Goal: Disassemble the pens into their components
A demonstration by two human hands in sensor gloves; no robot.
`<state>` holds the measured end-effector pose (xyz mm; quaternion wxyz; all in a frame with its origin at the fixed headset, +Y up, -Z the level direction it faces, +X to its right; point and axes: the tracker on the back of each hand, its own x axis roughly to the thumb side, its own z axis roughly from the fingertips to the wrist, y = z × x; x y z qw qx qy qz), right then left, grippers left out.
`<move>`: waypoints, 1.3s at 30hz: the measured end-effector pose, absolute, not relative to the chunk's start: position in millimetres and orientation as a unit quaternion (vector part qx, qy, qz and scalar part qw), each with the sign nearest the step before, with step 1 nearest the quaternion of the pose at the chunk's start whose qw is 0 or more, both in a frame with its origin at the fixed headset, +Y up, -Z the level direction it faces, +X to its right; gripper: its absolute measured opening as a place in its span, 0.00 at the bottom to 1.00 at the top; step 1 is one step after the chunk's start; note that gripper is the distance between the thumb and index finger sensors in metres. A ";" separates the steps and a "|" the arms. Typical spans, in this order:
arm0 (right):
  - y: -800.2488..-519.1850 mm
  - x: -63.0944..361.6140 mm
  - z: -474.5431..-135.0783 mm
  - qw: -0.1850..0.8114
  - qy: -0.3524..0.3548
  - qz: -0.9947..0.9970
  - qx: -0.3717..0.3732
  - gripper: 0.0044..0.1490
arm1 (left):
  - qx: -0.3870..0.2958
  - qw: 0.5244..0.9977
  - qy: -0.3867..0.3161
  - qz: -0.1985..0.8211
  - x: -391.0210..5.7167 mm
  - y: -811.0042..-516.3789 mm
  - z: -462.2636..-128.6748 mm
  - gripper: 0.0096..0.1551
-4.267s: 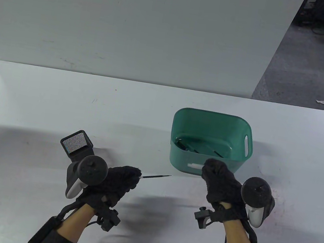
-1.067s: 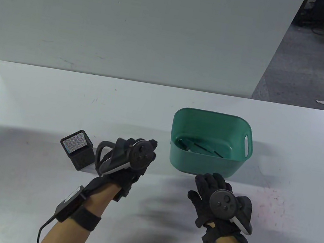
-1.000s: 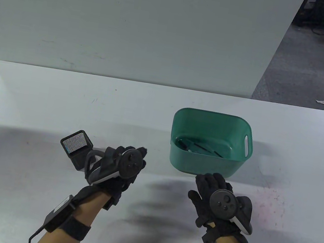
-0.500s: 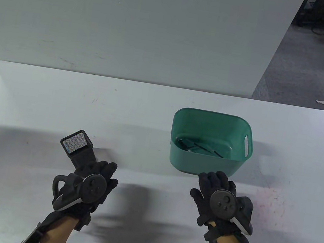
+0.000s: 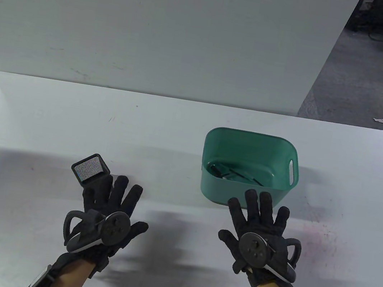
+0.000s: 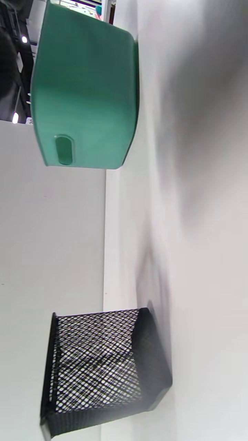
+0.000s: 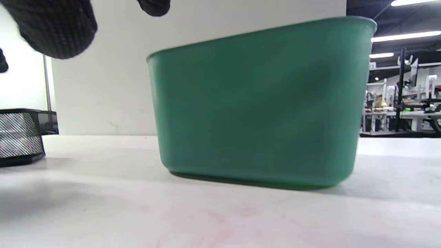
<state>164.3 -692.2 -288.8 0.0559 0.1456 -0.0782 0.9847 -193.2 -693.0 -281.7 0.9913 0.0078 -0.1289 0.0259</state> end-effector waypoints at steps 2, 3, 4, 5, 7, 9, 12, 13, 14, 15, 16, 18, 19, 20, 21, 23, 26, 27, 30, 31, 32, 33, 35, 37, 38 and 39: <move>-695.3 165.6 -289.9 0.056 -0.066 0.986 0.143 0.52 | -0.001 0.991 -0.130 0.027 -192.1 -694.8 -283.3 0.56; -696.0 166.5 -290.1 0.054 -0.061 0.987 0.142 0.52 | -0.004 0.991 -0.130 0.027 -191.5 -695.9 -283.9 0.56; -696.4 167.2 -290.2 0.054 -0.059 0.987 0.141 0.53 | -0.006 0.991 -0.130 0.025 -191.0 -696.8 -284.2 0.56; -696.5 167.8 -290.2 0.055 -0.058 0.987 0.140 0.53 | -0.009 0.991 -0.130 0.024 -190.6 -697.5 -284.3 0.56; -696.3 168.5 -289.8 0.056 -0.058 0.987 0.139 0.53 | -0.010 0.991 -0.131 0.025 -190.0 -698.3 -284.2 0.56; -696.6 168.4 -289.7 0.055 -0.057 0.987 0.139 0.53 | -0.012 0.991 -0.132 0.025 -188.8 -698.6 -284.4 0.56; -697.0 167.6 -289.4 0.054 -0.054 0.987 0.141 0.53 | -0.016 0.991 -0.132 0.024 -187.6 -699.4 -284.7 0.56; -697.1 167.4 -289.4 0.055 -0.054 0.987 0.141 0.53 | -0.017 0.991 -0.132 0.024 -187.5 -699.8 -284.7 0.56; -697.2 167.3 -289.4 0.056 -0.052 0.987 0.142 0.53 | -0.018 0.991 -0.132 0.024 -187.4 -700.0 -284.6 0.56; -697.0 167.2 -289.5 0.058 -0.053 0.987 0.142 0.53 | -0.017 0.991 -0.131 0.023 -187.7 -700.2 -284.5 0.56; -697.3 167.3 -289.7 0.059 -0.054 0.987 0.141 0.53 | -0.017 0.991 -0.131 0.023 -187.9 -699.9 -284.2 0.56; -697.8 167.6 -290.3 0.065 -0.052 0.987 0.139 0.53 | -0.015 0.991 -0.129 0.025 -189.5 -699.8 -283.8 0.56; -698.1 167.7 -290.4 0.067 -0.052 0.987 0.138 0.53 | -0.016 0.991 -0.128 0.026 -190.2 -700.0 -283.8 0.56; -698.2 168.0 -290.3 0.068 -0.050 0.987 0.137 0.52 | -0.016 0.991 -0.127 0.026 -191.0 -700.2 -283.7 0.56; -698.7 168.2 -290.5 0.070 -0.048 0.987 0.136 0.52 | -0.015 0.992 -0.126 0.025 -191.6 -700.2 -283.7 0.56; -699.3 168.6 -290.7 0.068 -0.045 0.988 0.133 0.52 | -0.015 0.992 -0.125 0.026 -192.2 -700.3 -283.8 0.56; -699.5 169.4 -290.9 0.071 -0.042 0.988 0.131 0.52 | -0.015 0.992 -0.125 0.026 -191.9 -700.3 -283.9 0.56; -699.4 169.5 -290.8 0.071 -0.041 0.988 0.130 0.52 | -0.016 0.992 -0.125 0.025 -191.6 -700.2 -283.9 0.56; -699.6 170.1 -291.0 0.071 -0.041 0.988 0.129 0.52 | -0.014 0.992 -0.124 0.025 -191.8 -700.4 -284.0 0.56; -699.7 170.2 -291.2 0.071 -0.040 0.988 0.129 0.52 | -0.015 0.992 -0.123 0.026 -192.0 -700.9 -284.4 0.56; -699.8 170.4 -291.3 0.071 -0.039 0.988 0.128 0.52 | -0.016 0.992 -0.122 0.025 -192.0 -701.0 -284.5 0.56; -700.1 170.6 -291.5 0.073 -0.037 0.988 0.128 0.52 | -0.018 0.992 -0.120 0.024 -192.1 -701.5 -284.7 0.56; -700.2 170.8 -291.6 0.074 -0.035 0.989 0.127 0.52 | -0.021 0.992 -0.119 0.021 -192.4 -702.3 -284.9 0.55; -700.1 171.1 -291.6 0.075 -0.033 0.989 0.126 0.52 | -0.022 0.993 -0.118 0.021 -192.5 -702.2 -285.1 0.56; -700.2 171.3 -291.8 0.075 -0.032 0.989 0.126 0.52 | -0.023 0.993 -0.118 0.021 -192.5 -702.0 -285.1 0.56; -700.1 171.6 -291.8 0.075 -0.032 0.989 0.125 0.52 | -0.023 0.993 -0.117 0.021 -192.5 -702.0 -285.1 0.55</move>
